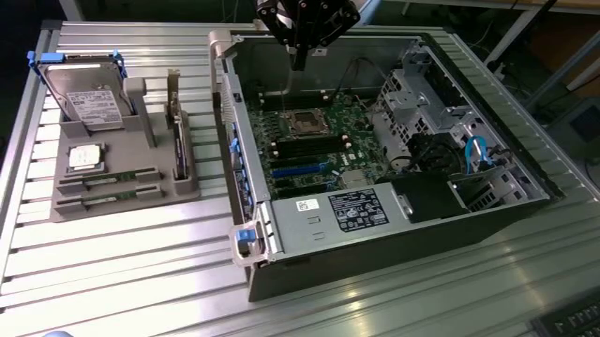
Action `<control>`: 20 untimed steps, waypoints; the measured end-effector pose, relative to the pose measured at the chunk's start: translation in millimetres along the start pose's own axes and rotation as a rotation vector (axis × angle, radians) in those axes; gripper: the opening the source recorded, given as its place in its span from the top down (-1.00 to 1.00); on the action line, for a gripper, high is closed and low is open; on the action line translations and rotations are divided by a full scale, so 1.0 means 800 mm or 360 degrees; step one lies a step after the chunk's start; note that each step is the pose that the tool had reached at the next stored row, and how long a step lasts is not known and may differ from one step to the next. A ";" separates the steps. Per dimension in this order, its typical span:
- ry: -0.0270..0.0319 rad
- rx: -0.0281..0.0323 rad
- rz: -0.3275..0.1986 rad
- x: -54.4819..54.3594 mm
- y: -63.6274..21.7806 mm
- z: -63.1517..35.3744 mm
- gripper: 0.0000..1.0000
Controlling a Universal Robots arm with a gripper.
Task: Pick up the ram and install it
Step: 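Reach for the ram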
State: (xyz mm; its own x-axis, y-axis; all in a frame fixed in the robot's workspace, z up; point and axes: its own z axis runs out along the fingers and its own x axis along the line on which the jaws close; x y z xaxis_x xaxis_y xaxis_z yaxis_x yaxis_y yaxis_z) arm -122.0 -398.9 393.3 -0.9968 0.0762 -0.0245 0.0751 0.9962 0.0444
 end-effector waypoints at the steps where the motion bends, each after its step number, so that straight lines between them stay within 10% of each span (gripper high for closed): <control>1: 0.00000 0.00000 0.0000 0.000 0.000 0.000 0.79; 7: -0.00004 0.00022 0.0000 0.017 0.000 0.000 0.79; 20: -0.00005 0.00021 0.0000 0.168 -0.011 -0.005 0.79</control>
State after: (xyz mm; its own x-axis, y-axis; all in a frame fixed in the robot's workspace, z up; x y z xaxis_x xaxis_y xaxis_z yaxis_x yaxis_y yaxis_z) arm -256.3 -398.0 393.3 -0.9968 0.0762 -0.0248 0.0751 0.9962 0.0431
